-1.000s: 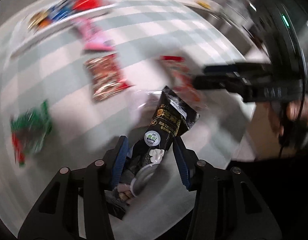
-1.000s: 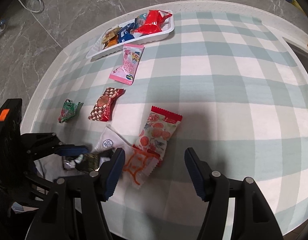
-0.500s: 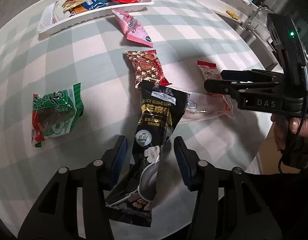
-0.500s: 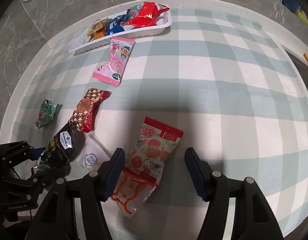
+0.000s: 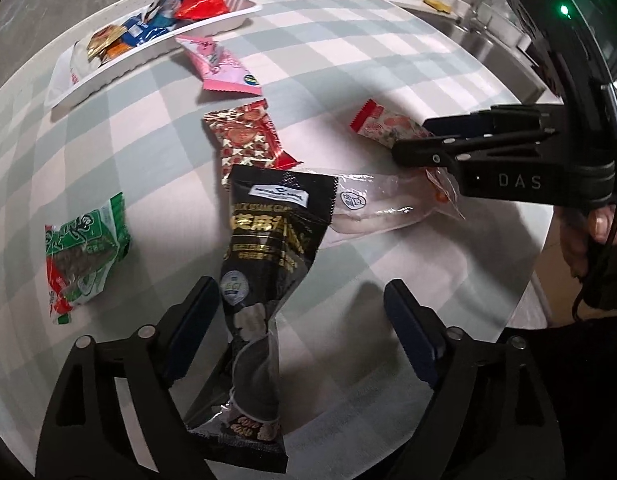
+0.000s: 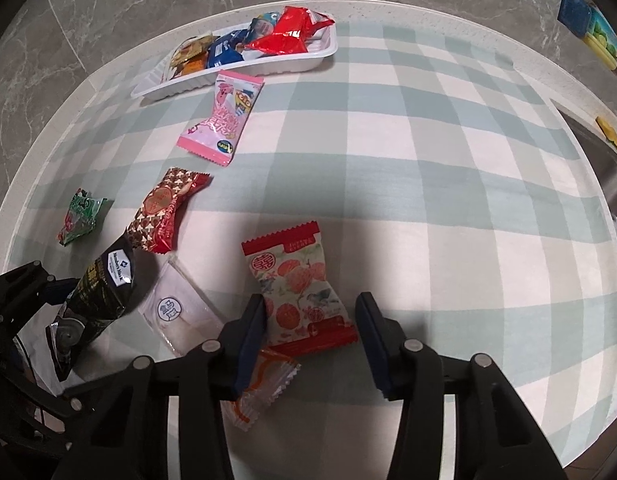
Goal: Organize snacks
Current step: 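Grasp the black sesame packet with the left tool while the right tool grasps the red floral packet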
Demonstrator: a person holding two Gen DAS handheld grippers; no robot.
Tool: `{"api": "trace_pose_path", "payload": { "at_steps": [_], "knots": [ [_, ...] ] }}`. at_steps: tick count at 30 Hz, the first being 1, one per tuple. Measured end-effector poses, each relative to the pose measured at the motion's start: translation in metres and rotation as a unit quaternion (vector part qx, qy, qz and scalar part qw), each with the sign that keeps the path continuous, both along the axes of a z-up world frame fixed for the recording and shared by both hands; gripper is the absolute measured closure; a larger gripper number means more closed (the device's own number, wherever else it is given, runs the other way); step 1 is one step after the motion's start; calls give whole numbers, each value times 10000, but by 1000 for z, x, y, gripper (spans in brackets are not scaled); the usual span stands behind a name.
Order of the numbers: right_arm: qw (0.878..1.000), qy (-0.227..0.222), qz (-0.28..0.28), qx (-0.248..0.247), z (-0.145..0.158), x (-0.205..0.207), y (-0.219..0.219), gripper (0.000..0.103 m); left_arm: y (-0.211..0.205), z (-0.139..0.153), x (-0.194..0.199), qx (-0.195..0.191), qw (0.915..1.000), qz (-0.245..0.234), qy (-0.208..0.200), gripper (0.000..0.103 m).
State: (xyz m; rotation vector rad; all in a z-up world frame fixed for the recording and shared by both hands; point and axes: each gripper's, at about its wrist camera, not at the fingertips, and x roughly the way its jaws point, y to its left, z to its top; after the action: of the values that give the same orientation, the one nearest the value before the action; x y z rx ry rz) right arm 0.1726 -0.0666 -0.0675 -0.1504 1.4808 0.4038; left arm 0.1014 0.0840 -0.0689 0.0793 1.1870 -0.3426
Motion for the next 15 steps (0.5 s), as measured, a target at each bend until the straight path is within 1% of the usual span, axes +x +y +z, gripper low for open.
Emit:
{"api": "trace_pose_path", "payload": {
  "at_steps": [2, 6, 7, 8, 9, 10, 11, 13, 15],
  "knots": [
    [10000, -9, -17, 14, 1, -1, -1, 52, 1, 0, 0, -38, 10000, -3, 0, 18],
    [10000, -17, 7, 6, 1, -1, 0, 52, 6, 1, 2, -181, 9998, 56, 28, 22],
    [10000, -22, 12, 9, 1, -2, -1, 52, 7, 1, 2, -126, 9999, 61, -4, 30],
    [10000, -27, 19, 11, 1, -2, -1, 52, 8, 2, 2, -36, 10000, 64, -54, 36],
    [10000, -31, 20, 16, 2, -2, -1, 53, 11, 3, 1, 85, 9998, 84, -130, 51],
    [10000, -46, 22, 7, 2, -2, -2, 55, 14, 4, 1, 122, 9997, 115, -163, 70],
    [10000, -62, 46, -13, 2, -3, -2, 56, 19, 5, 2, 102, 9997, 162, -161, 75],
    [9999, -94, 110, -6, 2, -3, -2, 57, 25, 6, 3, 39, 9998, 184, -116, 81],
    [9998, -123, 150, 35, 3, -4, -3, 58, 25, 6, 3, 89, 9998, 123, -128, 82]
  ]
}}
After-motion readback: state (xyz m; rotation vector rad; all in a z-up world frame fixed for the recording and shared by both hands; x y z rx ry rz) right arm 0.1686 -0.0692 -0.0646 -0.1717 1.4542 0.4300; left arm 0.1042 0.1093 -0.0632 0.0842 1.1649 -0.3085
